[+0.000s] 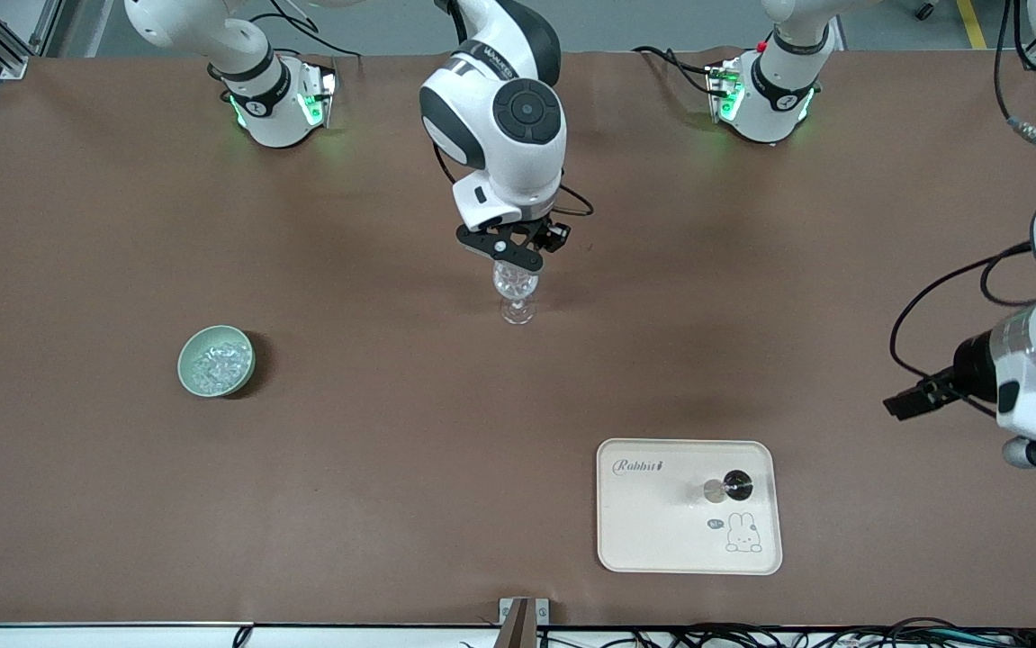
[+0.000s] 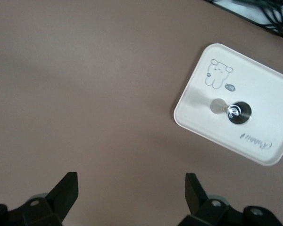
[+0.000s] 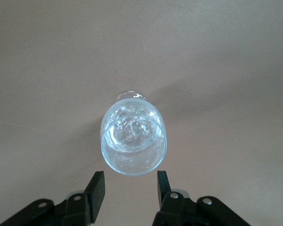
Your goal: Pour wine and add ice with both arms
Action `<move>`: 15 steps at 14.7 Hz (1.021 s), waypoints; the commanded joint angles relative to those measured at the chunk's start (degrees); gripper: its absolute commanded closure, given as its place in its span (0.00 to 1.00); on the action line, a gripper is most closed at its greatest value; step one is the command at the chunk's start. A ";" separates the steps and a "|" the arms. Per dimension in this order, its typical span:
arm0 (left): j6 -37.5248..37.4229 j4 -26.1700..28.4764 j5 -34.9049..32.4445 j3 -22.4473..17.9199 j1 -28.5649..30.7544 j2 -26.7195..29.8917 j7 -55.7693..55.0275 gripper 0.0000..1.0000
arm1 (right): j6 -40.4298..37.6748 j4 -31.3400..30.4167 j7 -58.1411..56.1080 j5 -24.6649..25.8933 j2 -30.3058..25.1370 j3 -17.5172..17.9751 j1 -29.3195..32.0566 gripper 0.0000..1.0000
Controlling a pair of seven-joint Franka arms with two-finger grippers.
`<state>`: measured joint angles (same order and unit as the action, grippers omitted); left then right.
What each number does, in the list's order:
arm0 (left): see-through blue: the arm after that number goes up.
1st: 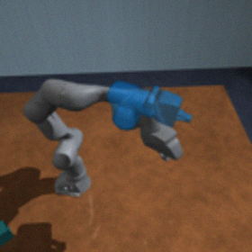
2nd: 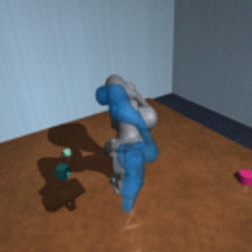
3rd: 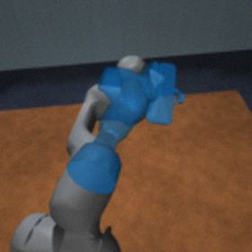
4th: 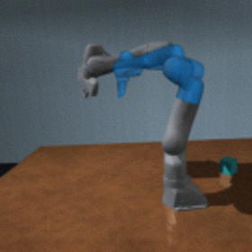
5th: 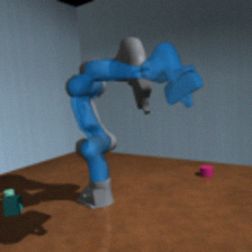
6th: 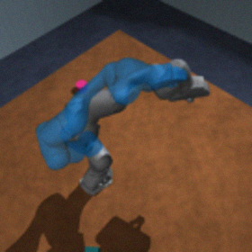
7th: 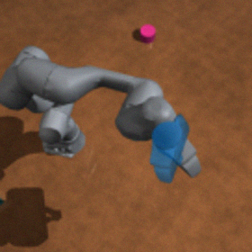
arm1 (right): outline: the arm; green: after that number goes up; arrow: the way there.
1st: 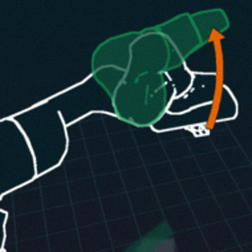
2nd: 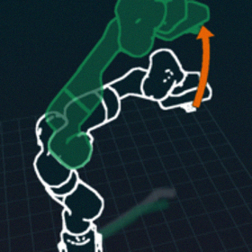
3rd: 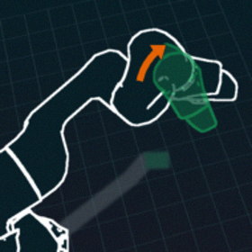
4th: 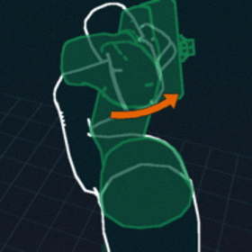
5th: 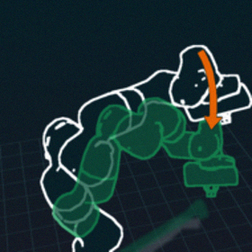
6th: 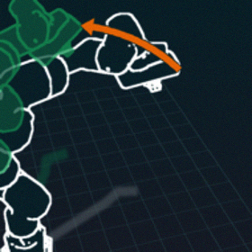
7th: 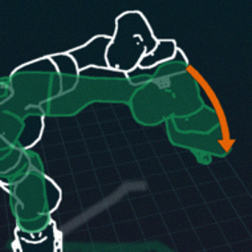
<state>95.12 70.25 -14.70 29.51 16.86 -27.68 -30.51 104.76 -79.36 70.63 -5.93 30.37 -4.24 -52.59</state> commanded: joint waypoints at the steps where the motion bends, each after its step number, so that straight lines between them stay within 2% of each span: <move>1: -1.43 2.17 -1.04 0.19 0.37 5.43 8.95 0.00 | -0.79 0.70 -1.63 0.91 -1.62 -0.68 0.99 0.16; 2: -1.95 2.60 -0.60 -0.33 -0.51 7.53 10.72 0.00 | -1.13 0.70 -1.98 2.57 -3.37 -0.69 1.96 0.05; 3: -2.57 4.26 -0.16 -2.16 -2.34 9.82 12.21 0.00 | -2.62 0.70 -2.34 5.03 -5.31 -0.69 3.18 0.00; 5: -2.92 7.78 3.77 -9.70 -7.78 14.83 14.85 0.00 | -5.96 0.70 -7.93 8.46 -9.17 -0.69 6.78 0.00; 7: -3.54 9.72 12.72 -17.96 -11.74 18.96 17.05 0.00 | -9.21 0.70 -14.79 8.48 -13.56 -0.69 11.69 0.00; 9: -3.98 13.13 18.10 -22.99 -13.87 22.30 17.41 0.00 | -13.16 0.61 -20.32 8.57 -17.61 -0.69 16.79 0.00; 15: -4.07 24.73 18.21 -23.71 -16.25 34.43 17.59 0.00 | -18.18 0.44 -41.85 8.83 -24.83 -0.07 35.50 0.00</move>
<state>90.40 88.09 3.46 6.45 1.57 1.01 -13.43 87.19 -76.50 34.77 2.42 8.28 -6.23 -23.32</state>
